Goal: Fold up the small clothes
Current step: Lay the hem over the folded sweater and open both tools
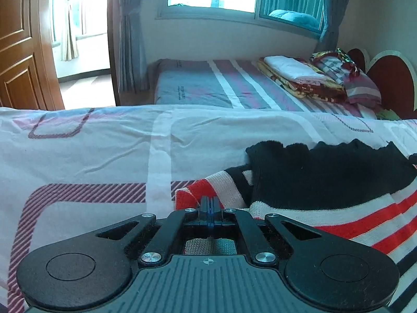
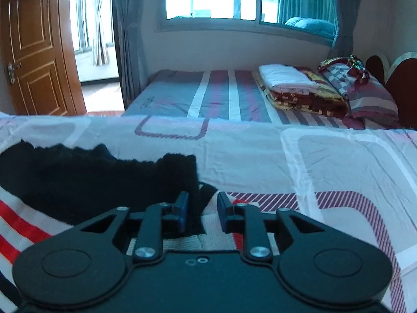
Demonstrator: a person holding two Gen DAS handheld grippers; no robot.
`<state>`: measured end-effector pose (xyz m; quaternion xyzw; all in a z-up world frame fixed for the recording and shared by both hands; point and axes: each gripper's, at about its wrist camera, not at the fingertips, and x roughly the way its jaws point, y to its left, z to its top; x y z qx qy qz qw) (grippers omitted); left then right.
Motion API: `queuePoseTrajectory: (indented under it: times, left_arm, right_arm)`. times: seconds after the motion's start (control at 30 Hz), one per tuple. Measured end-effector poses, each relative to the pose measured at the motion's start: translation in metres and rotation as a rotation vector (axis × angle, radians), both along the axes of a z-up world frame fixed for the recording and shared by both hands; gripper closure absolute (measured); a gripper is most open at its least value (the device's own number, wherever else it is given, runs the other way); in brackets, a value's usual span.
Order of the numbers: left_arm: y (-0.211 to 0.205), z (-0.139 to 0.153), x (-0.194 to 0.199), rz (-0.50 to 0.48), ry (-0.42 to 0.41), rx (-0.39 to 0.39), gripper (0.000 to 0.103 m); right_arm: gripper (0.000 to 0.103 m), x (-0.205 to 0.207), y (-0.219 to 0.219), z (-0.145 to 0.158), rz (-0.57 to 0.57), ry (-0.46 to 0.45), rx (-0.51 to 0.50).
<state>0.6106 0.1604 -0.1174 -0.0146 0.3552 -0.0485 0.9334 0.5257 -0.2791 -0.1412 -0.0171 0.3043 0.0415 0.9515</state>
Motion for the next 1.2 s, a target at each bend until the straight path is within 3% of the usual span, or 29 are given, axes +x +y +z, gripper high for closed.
queuePoseTrajectory:
  times: [0.1,0.17,0.27,0.37,0.4,0.43,0.5,0.53,0.6,0.7,0.77,0.83,0.87,0.93,1.0,1.07,1.1,1.13,1.17,1.2]
  left_arm:
    - [0.002,0.020,-0.008,0.022,-0.072,-0.023,0.103]
    - [-0.010,0.037,-0.011,-0.025,-0.124,-0.070,0.103]
    - [-0.056,0.045,-0.004,-0.185,-0.095,-0.112,0.102]
    - [-0.098,0.036,0.006,-0.264,-0.057,-0.202,0.099]
    - [-0.107,0.032,0.009,-0.262,-0.048,-0.226,0.084]
    - [-0.113,0.026,0.012,-0.252,-0.038,-0.254,0.056]
    - [-0.122,0.016,0.016,-0.240,-0.031,-0.301,0.037]
    - [-0.124,0.009,0.018,-0.246,-0.024,-0.306,0.037]
    - [-0.127,-0.011,0.019,-0.225,0.023,-0.234,0.037]
    - [-0.107,-0.024,0.002,-0.206,-0.040,-0.106,0.037]
    - [-0.083,-0.024,-0.009,-0.159,-0.055,-0.092,0.037]
    - [-0.062,-0.023,-0.018,-0.142,-0.069,-0.115,0.049]
    - [-0.057,-0.023,-0.019,-0.138,-0.069,-0.122,0.051]
    - [-0.060,-0.023,-0.017,-0.138,-0.064,-0.095,0.052]
    - [-0.069,-0.021,-0.015,-0.140,-0.063,-0.044,0.051]
    - [-0.072,-0.014,-0.020,-0.122,-0.061,-0.041,0.049]
    - [-0.078,-0.005,-0.023,-0.118,-0.075,-0.040,0.030]
    - [-0.082,0.002,-0.030,-0.115,-0.108,-0.036,0.004]
    - [-0.087,0.009,-0.040,-0.129,-0.151,-0.034,0.001]
    - [-0.094,0.015,-0.048,-0.160,-0.169,-0.036,0.001]
  right_arm:
    - [0.079,-0.006,0.000,0.011,-0.013,-0.044,0.002]
    - [0.081,-0.010,0.004,0.023,0.000,-0.073,0.032]
    - [0.081,-0.004,0.030,0.031,0.095,-0.064,0.060]
    - [0.082,0.006,0.072,0.026,0.190,-0.029,0.053]
    - [0.082,0.009,0.085,0.023,0.201,-0.023,0.047]
    - [0.082,0.012,0.095,0.019,0.210,-0.018,0.043]
    - [0.081,0.020,0.111,0.009,0.222,0.018,0.047]
    - [0.081,0.024,0.116,0.003,0.230,0.038,0.048]
    - [0.079,0.026,0.123,-0.009,0.250,0.069,0.053]
    - [0.082,0.023,0.117,-0.011,0.270,0.067,0.032]
    - [0.082,0.018,0.101,-0.010,0.197,0.059,-0.039]
    - [0.083,0.018,0.067,-0.012,0.039,0.050,-0.117]
    - [0.089,0.016,0.043,-0.012,-0.014,0.053,-0.100]
    - [0.089,0.012,0.012,-0.009,-0.020,0.074,0.016]
    - [0.089,0.011,0.013,-0.005,-0.009,0.084,0.000]
    - [0.078,0.005,0.026,0.002,-0.011,0.066,-0.032]
    - [0.072,-0.002,0.033,0.008,-0.009,0.037,-0.038]
    - [0.060,-0.012,0.040,0.014,0.004,0.003,-0.041]
    - [0.053,-0.022,0.051,0.018,0.025,-0.031,-0.042]
    - [0.053,-0.031,0.063,0.021,0.059,-0.048,-0.038]
